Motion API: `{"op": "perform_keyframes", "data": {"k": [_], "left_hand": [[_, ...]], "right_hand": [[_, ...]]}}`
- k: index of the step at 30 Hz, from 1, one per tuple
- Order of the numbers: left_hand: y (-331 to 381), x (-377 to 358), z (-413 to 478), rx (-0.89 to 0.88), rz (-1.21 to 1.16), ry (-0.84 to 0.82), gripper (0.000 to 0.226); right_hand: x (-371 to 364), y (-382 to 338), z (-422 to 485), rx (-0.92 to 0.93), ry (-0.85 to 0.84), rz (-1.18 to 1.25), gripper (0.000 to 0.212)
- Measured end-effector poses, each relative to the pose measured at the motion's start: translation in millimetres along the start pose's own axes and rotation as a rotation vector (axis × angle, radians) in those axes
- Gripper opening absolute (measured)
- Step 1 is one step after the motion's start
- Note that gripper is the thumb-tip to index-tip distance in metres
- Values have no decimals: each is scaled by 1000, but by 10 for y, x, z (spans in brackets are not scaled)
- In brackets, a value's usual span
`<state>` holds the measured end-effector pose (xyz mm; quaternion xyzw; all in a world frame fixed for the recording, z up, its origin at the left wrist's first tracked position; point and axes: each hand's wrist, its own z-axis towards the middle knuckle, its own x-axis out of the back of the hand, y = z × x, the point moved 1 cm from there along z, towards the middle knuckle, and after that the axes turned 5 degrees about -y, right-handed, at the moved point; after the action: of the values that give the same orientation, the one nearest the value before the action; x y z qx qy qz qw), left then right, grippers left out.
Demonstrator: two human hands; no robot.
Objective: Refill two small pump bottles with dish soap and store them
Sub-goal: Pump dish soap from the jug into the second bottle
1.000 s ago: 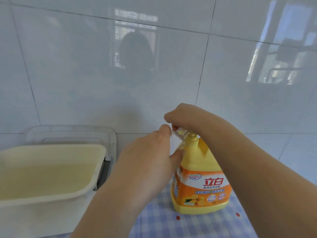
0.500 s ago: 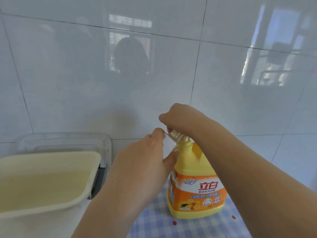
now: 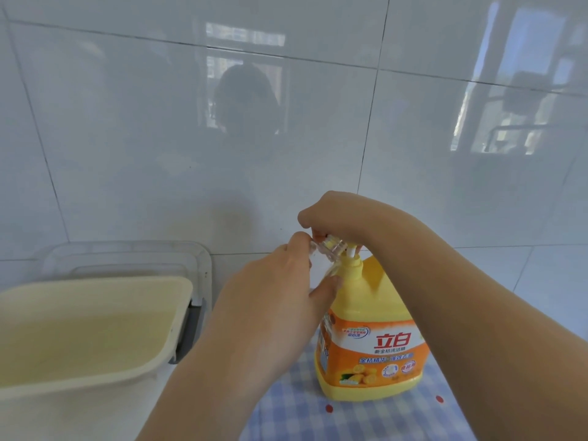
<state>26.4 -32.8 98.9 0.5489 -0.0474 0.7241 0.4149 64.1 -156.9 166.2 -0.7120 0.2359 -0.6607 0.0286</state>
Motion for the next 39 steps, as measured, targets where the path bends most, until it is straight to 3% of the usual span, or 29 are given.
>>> {"op": "perform_keyframes", "data": {"k": [11, 31, 39], "left_hand": [[-28, -25, -6, -2, 42, -70, 28], [15, -5, -1, -8, 66, 43, 37], [9, -23, 3, 1, 14, 17, 37]], "right_hand": [[-134, 86, 63, 28, 53, 66, 21], [5, 17, 50, -6, 141, -10, 22], [10, -9, -26, -3, 51, -8, 25]]}}
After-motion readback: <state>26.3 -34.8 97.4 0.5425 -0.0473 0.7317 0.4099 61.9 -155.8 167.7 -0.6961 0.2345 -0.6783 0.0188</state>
